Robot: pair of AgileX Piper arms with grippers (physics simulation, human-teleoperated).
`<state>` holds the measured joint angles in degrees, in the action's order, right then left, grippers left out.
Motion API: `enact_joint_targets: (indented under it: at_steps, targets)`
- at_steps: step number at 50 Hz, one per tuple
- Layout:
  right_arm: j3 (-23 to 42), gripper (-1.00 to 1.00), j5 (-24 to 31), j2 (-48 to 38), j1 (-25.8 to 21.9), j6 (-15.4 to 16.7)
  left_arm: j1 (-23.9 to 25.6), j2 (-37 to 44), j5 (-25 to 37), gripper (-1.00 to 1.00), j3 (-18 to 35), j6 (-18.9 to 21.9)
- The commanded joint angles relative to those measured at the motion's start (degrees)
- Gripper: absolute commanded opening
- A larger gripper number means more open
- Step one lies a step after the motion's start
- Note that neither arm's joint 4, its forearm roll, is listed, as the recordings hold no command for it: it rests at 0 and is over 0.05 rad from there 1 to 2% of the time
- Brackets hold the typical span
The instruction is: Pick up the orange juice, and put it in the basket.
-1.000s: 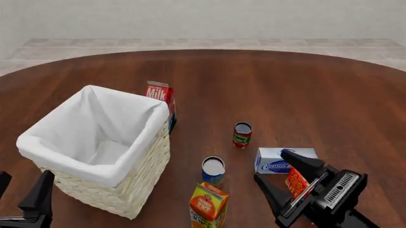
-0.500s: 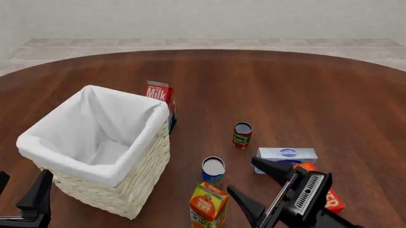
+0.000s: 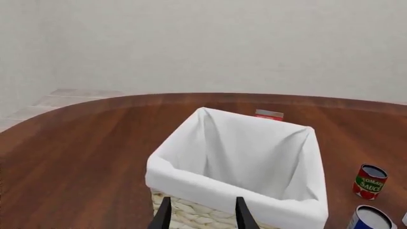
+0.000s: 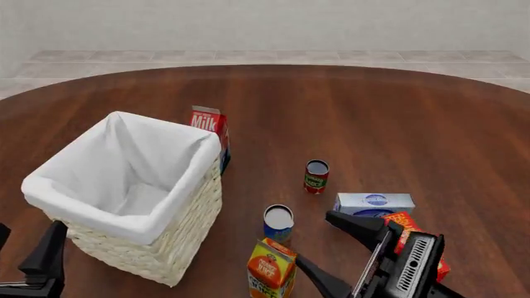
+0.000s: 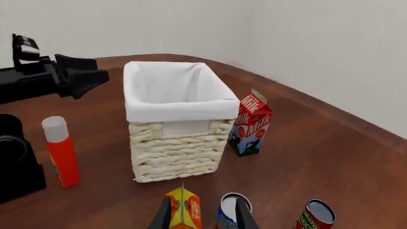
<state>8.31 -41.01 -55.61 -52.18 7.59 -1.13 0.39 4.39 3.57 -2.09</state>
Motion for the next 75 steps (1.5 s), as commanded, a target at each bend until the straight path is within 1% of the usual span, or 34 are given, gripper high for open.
enact_joint_targets:
  at_steps: [1, 8, 9, 11, 12, 13, 14, 15, 18, 24, 29, 31, 32, 34, 36, 38, 40, 49, 55, 69, 75]
  targets:
    - [0.12, 1.00, 8.21, 10.80, -3.46, 1.32, -0.08, -0.09, 0.75, 1.00, 0.70, -0.06]
    - [-0.20, 1.00, 10.75, 12.43, -4.95, 2.04, -0.12, -0.11, 0.79, 1.00, 0.75, -0.01]
    - [-0.08, 1.00, 11.64, 13.09, -5.80, 1.32, -0.11, -0.09, 0.82, 1.00, 0.73, 0.00]
    - [-0.12, 1.00, 12.06, 13.15, -6.60, 0.98, -0.17, -0.13, 0.78, 1.00, 0.77, 0.13]
    - [-0.11, 1.00, 11.73, 12.03, -8.25, 0.41, -0.12, -0.06, 0.80, 1.00, 0.69, 0.08]
    - [-0.11, 1.00, 11.69, 11.99, -8.26, 0.41, -0.12, -0.06, 0.80, 1.00, 0.69, 0.08]
    - [-0.24, 1.00, 11.40, 11.61, -9.38, 0.21, -0.11, -0.13, 0.84, 1.00, 0.81, 0.06]
    - [-0.24, 1.00, 11.10, 10.75, -10.41, -0.66, -0.19, -0.08, 0.77, 1.00, 0.72, 0.13]
    - [-0.28, 1.00, 9.20, 6.27, -11.89, -1.04, -0.15, -0.08, 0.72, 1.00, 0.73, 0.05]
    - [-0.78, 1.00, 6.63, 2.37, -11.08, -0.94, -0.23, -0.06, 0.80, 1.00, 0.78, 0.23]
    - [-1.15, 1.00, 2.87, -2.70, -11.34, -1.18, -0.10, -0.16, 1.19, 1.00, 1.19, 0.25]
    - [-1.43, 1.00, 1.97, -3.00, -11.29, -1.10, 0.02, -0.16, 1.34, 1.00, 1.27, 0.14]
    - [-1.45, 1.00, 0.88, -4.14, -11.74, -1.97, -0.02, -0.14, 1.08, 1.00, 1.13, 0.25]
    - [-1.34, 1.00, -1.05, -7.13, -11.83, -1.03, 0.01, -0.09, 0.93, 1.00, 0.98, 0.09]
    - [-1.35, 1.00, -1.16, -7.23, -11.83, -1.03, 0.01, -0.09, 0.92, 1.00, 0.98, 0.09]
    - [-1.52, 1.00, -2.98, -9.19, -11.09, -0.22, -0.07, -0.15, 0.91, 1.00, 0.94, 0.15]
    - [-1.51, 1.00, -3.64, -10.14, -10.81, -0.04, -0.07, -0.15, 0.97, 1.00, 1.03, 0.10]
    - [-1.03, 1.00, -5.18, -13.70, -10.53, 0.76, 0.05, -0.10, 0.75, 1.00, 0.90, -0.03]
    - [-1.00, 1.00, -4.31, -13.15, -9.84, 1.58, 0.15, -0.12, 0.78, 1.00, 0.96, -0.03]
    - [-2.08, 1.00, -3.74, -11.46, -8.65, 1.33, 0.16, -0.16, 0.56, 1.00, 0.84, 0.08]
    - [-2.45, 1.00, -2.94, -10.25, -7.38, 1.51, 0.25, -0.15, 0.69, 1.00, 0.87, -0.09]
